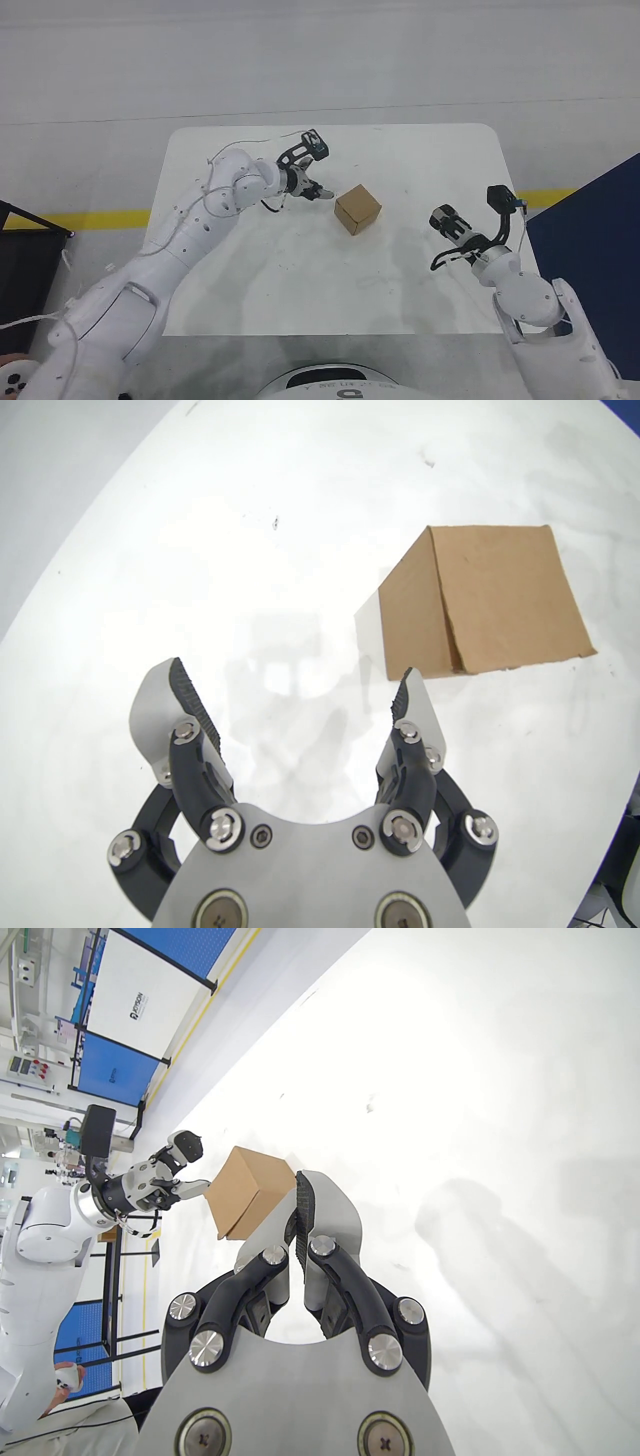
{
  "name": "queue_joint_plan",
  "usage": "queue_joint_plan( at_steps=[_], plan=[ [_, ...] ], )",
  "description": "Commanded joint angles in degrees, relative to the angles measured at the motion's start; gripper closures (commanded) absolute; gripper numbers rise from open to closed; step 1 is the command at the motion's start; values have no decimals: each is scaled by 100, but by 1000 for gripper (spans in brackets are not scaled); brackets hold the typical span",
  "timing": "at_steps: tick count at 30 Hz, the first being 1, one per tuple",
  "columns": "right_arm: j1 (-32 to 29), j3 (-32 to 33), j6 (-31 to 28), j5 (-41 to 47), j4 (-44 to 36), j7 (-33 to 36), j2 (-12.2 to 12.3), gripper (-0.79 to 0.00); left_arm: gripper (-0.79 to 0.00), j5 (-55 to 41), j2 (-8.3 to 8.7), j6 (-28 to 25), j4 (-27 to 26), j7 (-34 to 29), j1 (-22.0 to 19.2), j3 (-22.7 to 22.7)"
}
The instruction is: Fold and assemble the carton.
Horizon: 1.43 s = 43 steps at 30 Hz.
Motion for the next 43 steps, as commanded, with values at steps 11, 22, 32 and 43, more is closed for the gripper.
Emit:
queue_joint_plan(
  at_steps=[11,22,32,43],
  plan=[
    [-201,323,-27,-16,7,-478,-29,0,-785,-639,-657,-944,1272,144,-460,697],
    [76,141,26,-40,91,-981,-82,-785,-785,-19,142,-1482,1584,1644,-601,-751],
    [76,141,26,-40,91,-981,-82,-729,-784,-20,141,-1482,1584,1643,-601,-747],
    [76,141,26,-40,91,-981,-82,-785,-785,-20,141,-1482,1584,1643,-601,-747]
  ],
)
